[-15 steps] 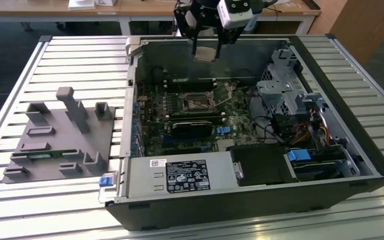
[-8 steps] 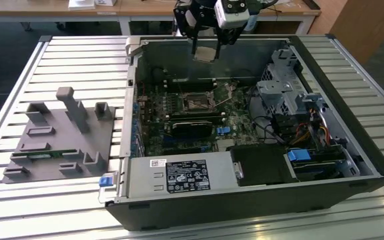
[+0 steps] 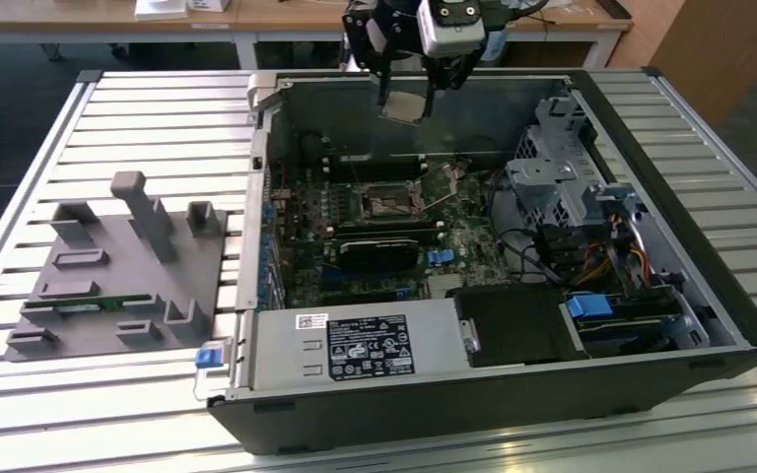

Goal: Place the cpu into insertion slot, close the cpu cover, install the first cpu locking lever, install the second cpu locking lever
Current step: 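Place the cpu into insertion slot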

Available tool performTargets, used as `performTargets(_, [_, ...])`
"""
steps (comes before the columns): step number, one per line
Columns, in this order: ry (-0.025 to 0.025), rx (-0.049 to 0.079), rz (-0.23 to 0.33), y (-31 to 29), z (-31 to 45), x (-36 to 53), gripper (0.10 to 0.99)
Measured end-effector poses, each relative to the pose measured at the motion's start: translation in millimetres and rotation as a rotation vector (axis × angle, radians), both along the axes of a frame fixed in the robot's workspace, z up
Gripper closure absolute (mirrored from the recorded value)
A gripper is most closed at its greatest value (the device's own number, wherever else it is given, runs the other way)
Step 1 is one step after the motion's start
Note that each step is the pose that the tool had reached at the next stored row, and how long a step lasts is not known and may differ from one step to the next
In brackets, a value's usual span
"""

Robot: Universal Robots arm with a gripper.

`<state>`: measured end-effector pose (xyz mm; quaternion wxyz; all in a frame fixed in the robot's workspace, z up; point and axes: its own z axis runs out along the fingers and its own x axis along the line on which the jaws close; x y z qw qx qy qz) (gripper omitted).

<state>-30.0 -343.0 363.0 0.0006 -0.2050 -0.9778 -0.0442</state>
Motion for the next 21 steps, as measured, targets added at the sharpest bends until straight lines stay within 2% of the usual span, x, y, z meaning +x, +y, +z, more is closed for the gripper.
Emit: performTargets(21, [-0.0002,0.0,-0.22,0.6,-1.3,-3.2,0.549])
